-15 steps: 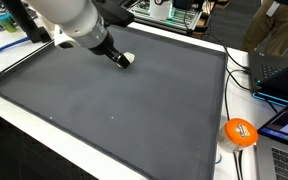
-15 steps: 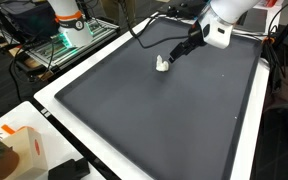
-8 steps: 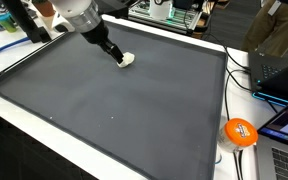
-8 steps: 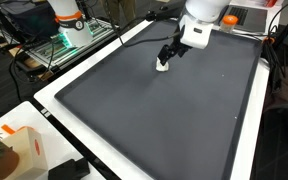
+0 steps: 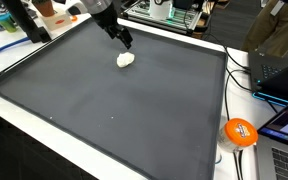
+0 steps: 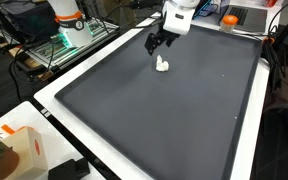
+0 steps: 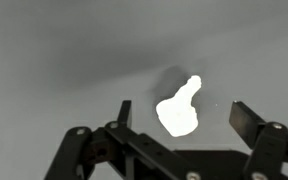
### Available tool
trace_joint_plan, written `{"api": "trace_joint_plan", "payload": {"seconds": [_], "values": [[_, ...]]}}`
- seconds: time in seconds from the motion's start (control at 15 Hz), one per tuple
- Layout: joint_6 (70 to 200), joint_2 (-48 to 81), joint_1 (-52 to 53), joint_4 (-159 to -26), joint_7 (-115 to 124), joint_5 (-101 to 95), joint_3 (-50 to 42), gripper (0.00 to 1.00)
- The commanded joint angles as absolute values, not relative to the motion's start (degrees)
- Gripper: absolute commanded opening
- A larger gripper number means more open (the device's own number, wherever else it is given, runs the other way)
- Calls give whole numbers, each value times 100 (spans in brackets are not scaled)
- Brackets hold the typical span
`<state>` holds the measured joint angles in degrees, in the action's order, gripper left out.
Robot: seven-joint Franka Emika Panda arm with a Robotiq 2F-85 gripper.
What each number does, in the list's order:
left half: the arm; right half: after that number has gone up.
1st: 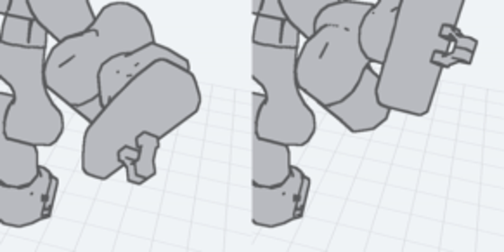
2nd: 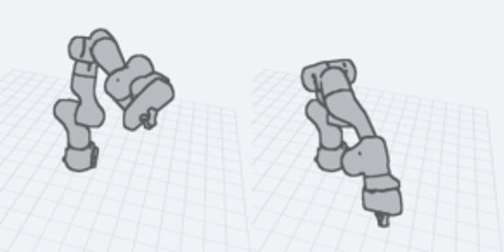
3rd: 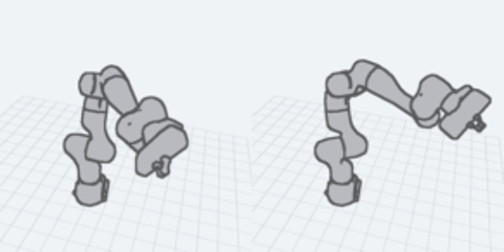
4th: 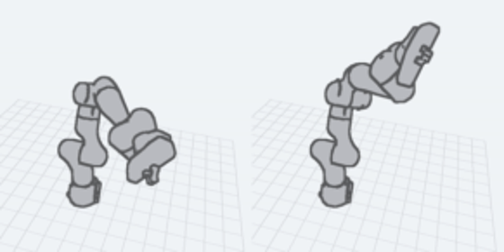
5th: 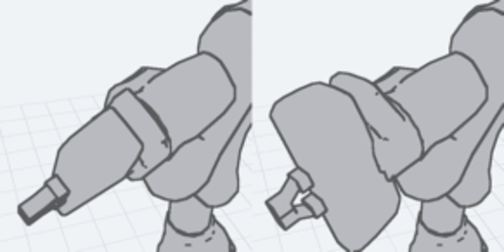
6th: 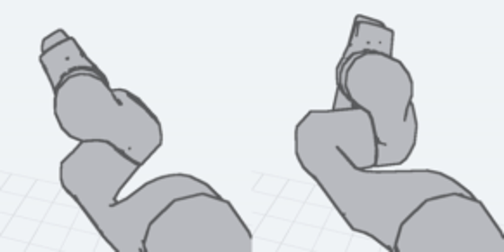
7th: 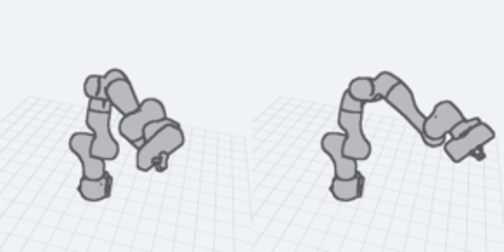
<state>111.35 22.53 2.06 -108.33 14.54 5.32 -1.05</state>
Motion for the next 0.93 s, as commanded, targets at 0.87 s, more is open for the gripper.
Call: {"api": "trace_joint_plan", "payload": {"seconds": [0.87], "values": [[12921, 1528, 198, -12533, 1404, 657, -54, 100]]}}
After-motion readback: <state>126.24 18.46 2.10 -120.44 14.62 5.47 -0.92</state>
